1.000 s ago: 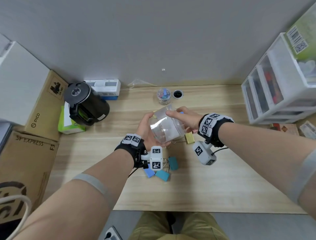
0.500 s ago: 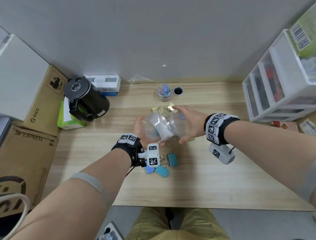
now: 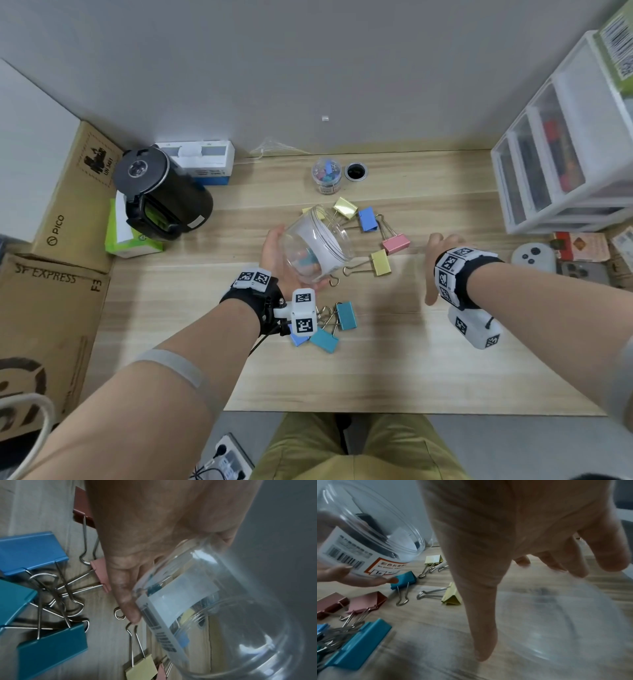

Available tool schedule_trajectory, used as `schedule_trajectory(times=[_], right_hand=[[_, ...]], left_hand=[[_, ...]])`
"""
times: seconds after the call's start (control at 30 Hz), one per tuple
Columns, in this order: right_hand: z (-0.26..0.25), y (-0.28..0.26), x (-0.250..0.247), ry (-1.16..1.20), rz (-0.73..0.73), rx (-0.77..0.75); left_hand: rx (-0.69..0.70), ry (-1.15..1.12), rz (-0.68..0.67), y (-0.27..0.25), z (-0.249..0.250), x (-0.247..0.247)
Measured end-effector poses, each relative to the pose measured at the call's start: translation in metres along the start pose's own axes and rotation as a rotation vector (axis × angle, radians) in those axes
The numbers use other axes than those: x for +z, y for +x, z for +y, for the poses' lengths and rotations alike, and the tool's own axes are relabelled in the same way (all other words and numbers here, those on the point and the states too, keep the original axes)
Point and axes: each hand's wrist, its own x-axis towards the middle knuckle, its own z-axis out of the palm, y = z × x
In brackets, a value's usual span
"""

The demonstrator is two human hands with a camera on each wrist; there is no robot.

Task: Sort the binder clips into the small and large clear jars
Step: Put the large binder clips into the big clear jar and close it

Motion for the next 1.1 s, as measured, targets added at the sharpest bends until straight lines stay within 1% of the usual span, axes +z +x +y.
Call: schedule_trajectory(times=[0.07,0.1,0.23,0.33,0.37,0.43,0.5,0.53,0.6,0.7,0.77,0.97,1.1], right_hand=[[-0.003,0.008,0.009,0.008,0.016,-0.019],[-0.005,0.002,0.007,0.009,0.021,-0.027],[-0.016,0.002,0.005,0.008,0.016,0.005],[-0.025,-0.001,-0.001,-0.074,0.026,0.042],[-0.028,-0.002,-0.006,-0.105,0.038,0.029],[-0.032,-0.005,-0.017,-0.101,0.101,-0.044],[-0.036,-0.004,-0.022,-0.038,0.185,-0.163],[-0.038,-0.003,-0.024,-0.003,0.197,-0.222],[-0.043,-0.002,-0.023,-0.010,0.155,-0.303],[-0.049,-0.002,-0.018,-0.054,0.127,-0.365],[-0.052,-0.002,-0.012,-0.054,0.129,-0.381],[-0.059,-0.004,-0.010,-0.119,0.164,-0.321],[-0.058,-0.004,-0.012,-0.134,0.174,-0.319]], left_hand=[[0.003,0.009,-0.002,0.000,0.001,0.002],[0.001,0.011,-0.007,0.000,0.002,0.003],[0.024,0.031,-0.017,0.006,0.008,0.006],[0.049,0.022,-0.014,0.011,0.014,0.004],[0.051,0.024,-0.008,0.013,0.016,0.003],[0.052,0.033,-0.006,0.014,0.019,0.001],[0.045,0.034,-0.002,0.014,0.021,0.000],[0.045,0.029,0.001,0.014,0.022,-0.001],[0.046,0.028,0.000,0.014,0.024,-0.002],[0.055,0.028,-0.009,0.013,0.026,-0.003],[0.058,0.030,-0.014,0.014,0.026,-0.005],[0.063,0.035,0.004,0.018,0.025,-0.013],[0.064,0.034,0.013,0.019,0.025,-0.015]])
